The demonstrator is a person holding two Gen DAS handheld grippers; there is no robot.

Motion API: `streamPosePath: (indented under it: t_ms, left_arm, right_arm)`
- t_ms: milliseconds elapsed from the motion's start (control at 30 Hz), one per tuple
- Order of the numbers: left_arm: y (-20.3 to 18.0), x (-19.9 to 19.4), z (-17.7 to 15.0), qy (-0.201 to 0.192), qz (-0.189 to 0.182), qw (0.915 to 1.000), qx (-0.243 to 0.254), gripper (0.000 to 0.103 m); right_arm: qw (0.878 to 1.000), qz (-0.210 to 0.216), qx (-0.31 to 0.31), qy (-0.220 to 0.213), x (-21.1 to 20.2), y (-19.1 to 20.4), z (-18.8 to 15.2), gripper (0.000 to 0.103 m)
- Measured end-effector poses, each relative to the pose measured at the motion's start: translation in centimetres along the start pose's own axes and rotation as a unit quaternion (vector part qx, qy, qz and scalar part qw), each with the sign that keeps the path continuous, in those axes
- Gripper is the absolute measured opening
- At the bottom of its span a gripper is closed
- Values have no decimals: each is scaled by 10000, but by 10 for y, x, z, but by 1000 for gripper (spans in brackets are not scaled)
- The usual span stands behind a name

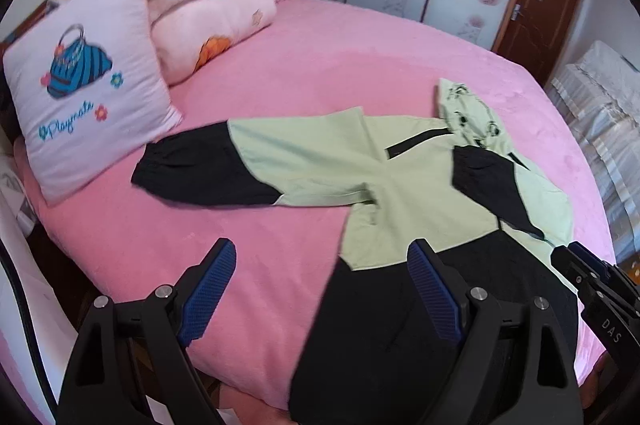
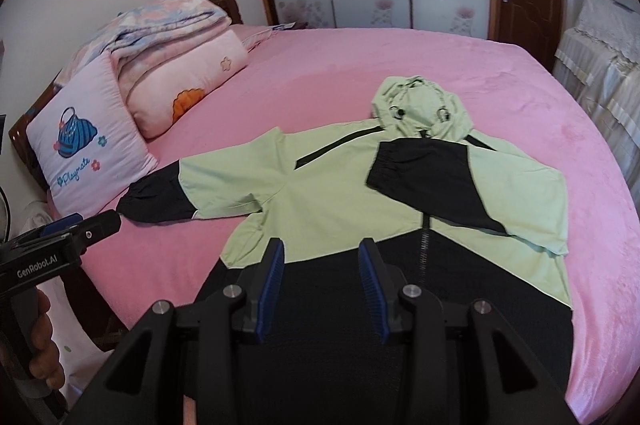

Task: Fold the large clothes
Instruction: 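Move the left tool to the other black cuff and grasp it, then carry the sleeve across the jacket body and release it with the left tool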

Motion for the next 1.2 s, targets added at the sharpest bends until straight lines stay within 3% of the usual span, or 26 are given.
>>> streamPosePath:
  t_ms: [167,367,467,533,733,833,900,933,1033,1100,1133,1200]
  left_arm:
    - [82,59,8,713,-416,9919,-970,87]
    - [184,130,8,1061,-197,9724,-2068,87]
    - [221,166,11,1192,22,9641,-2372,86]
    - [242,193,12,1337,50,9576,-2550,79]
    - [266,250,13,1579,-343,9473,-2766,75]
    - [265,260,19,1410,-343,9503,-2753,74]
    - [261,261,25,1260,-85,9571,-2606,35]
    - [259,261,25,1236,-14,9599,-2516,7]
    - [246,250,34,954,309,9633,-2491,5]
    - [225,232,48,685,451,9713,-2234,4]
    - [211,221,56,539,459,9756,-2077,4]
    - [178,195,75,187,131,9829,-1828,4]
  right_arm:
    - [9996,92,-163,217,44,24,12,39]
    - [9986,137,-403,307,96,52,32,39]
    - [9978,181,-484,409,120,65,38,39]
    - [9972,220,-511,492,134,72,38,39]
    - [9955,215,-567,730,165,80,31,39]
    - [9946,141,-592,837,176,78,26,39]
    - [9943,111,-539,916,181,73,23,39]
    - [9941,95,-513,948,182,70,22,39]
    - [9941,43,-393,1014,184,58,18,39]
    - [9944,15,-294,1020,182,49,17,39]
    - [9945,-3,-237,1018,180,43,17,39]
    - [9950,-57,-107,994,175,30,17,39]
Point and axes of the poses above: each gripper's, at about its wrist camera, not at the fingertips, and x roughly the way its jaws point, y to its left, z to its top, the point moved 1 cm from there along x, roughly the way its jaws point, and after that the axes turned 7 degrees about x, right-handed, at the moved point
